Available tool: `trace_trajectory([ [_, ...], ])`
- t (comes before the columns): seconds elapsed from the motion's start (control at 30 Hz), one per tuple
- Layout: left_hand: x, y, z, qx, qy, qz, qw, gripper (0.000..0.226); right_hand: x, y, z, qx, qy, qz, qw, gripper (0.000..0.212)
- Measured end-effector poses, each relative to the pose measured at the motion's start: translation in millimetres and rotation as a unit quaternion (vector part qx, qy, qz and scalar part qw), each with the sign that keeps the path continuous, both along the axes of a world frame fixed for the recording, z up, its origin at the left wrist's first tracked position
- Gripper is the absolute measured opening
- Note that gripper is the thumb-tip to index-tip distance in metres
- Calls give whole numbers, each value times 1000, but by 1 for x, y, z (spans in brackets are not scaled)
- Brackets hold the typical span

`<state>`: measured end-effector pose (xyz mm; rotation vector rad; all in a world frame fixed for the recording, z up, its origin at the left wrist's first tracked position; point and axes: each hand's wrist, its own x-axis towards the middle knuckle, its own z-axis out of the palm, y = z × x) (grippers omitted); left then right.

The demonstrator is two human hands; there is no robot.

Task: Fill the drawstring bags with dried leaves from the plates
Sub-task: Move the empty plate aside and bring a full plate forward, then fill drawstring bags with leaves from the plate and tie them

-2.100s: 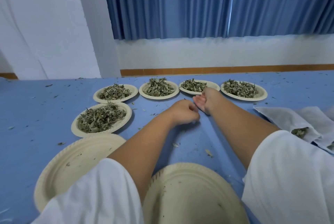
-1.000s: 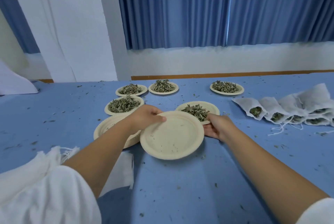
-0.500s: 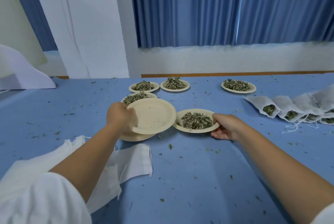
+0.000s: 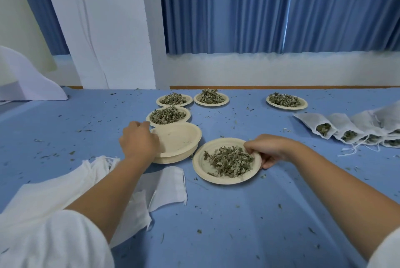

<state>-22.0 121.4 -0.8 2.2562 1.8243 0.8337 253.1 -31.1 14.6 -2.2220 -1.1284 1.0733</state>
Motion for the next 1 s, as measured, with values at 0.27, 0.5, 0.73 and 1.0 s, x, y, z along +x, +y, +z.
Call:
trace_trajectory([
  [0.27, 23, -25, 4, -26, 76, -177, 981, 52, -7, 1, 2, 27, -23, -15, 999, 18],
  [0.5, 22, -31, -8, -55, 134, -137, 980, 51, -10, 4, 2, 81, -120, -50, 988, 27],
  [0.73, 34, -47, -14, -3, 40, -157, 987, 42, -22, -2, 5, 59, -113, -1, 992, 21],
  [1.0, 50, -77, -21, 11, -189, -176, 966, 27, -38, 4, 9, 123, -316, -16, 941, 27],
])
